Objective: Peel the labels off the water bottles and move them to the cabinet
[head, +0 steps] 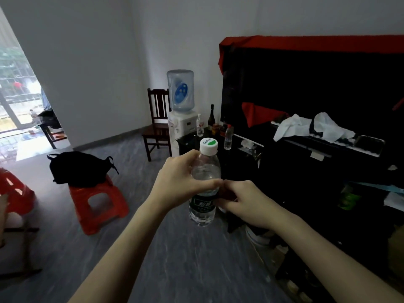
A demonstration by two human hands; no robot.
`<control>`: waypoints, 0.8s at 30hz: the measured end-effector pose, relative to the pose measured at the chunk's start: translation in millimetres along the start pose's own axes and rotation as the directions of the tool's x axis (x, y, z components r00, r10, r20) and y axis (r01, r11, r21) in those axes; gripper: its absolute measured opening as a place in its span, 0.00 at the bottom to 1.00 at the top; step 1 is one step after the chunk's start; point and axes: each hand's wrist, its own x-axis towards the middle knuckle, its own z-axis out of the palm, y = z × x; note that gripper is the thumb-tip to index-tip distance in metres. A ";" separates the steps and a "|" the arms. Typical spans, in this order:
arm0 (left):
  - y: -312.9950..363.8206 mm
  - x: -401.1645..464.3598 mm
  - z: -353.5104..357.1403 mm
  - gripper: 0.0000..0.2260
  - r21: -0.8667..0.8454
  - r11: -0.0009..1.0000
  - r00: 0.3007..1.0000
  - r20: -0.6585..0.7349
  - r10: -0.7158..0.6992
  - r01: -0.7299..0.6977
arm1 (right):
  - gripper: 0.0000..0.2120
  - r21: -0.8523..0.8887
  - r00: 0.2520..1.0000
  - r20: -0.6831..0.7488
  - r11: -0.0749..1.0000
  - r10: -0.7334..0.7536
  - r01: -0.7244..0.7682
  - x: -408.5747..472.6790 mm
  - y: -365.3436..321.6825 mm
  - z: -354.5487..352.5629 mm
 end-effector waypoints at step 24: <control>-259.4 360.6 12.1 0.26 -0.050 0.999 1.000 0.026 -0.006 0.007 | 0.08 0.183 0.999 -0.038 0.983 0.020 -0.013 406.5 157.2 -16.3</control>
